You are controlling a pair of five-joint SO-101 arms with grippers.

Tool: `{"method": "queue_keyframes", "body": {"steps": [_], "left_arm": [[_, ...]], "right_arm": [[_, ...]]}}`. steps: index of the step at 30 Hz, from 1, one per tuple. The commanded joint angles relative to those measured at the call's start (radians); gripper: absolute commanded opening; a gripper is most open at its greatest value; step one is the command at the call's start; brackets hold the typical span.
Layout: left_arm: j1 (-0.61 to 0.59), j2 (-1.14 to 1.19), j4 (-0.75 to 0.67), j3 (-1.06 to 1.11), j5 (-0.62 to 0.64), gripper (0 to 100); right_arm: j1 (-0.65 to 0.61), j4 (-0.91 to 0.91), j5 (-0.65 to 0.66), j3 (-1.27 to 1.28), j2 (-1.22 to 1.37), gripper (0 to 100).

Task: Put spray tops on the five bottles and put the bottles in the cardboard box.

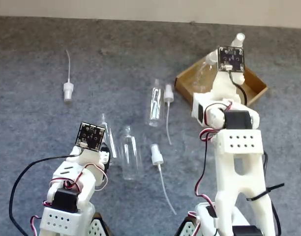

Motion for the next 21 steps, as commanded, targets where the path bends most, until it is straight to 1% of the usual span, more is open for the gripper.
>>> {"method": "queue_keyframes", "body": {"steps": [1, 4, 8, 10, 13, 15, 21], "left_arm": [[-0.007, -0.015, -0.005, 0.022, -0.012, 1], [-0.067, -0.015, -0.006, 0.019, -0.012, 1], [-0.134, -0.015, -0.006, 0.001, -0.012, 1], [-0.151, -0.015, -0.006, -0.001, -0.012, 1], [-0.166, -0.015, -0.005, -0.012, -0.012, 1], [-0.171, -0.015, -0.005, -0.012, -0.012, 1], [-0.168, -0.015, -0.005, -0.01, -0.012, 1]], "right_arm": [[-0.025, 0.096, 0.014, -0.007, -0.056, 31.7], [-0.087, 0.16, 0.014, -0.007, -0.062, 31.7], [-0.168, 0.182, 0.014, -0.008, -0.058, 31.3], [-0.199, 0.179, 0.012, -0.013, -0.056, 27.0], [-0.232, 0.179, 0.011, -0.019, -0.056, 16.6], [-0.266, 0.171, 0.012, -0.041, -0.054, 13.2], [-0.349, 0.171, 0.006, -0.165, 0.056, 16.8]]}}
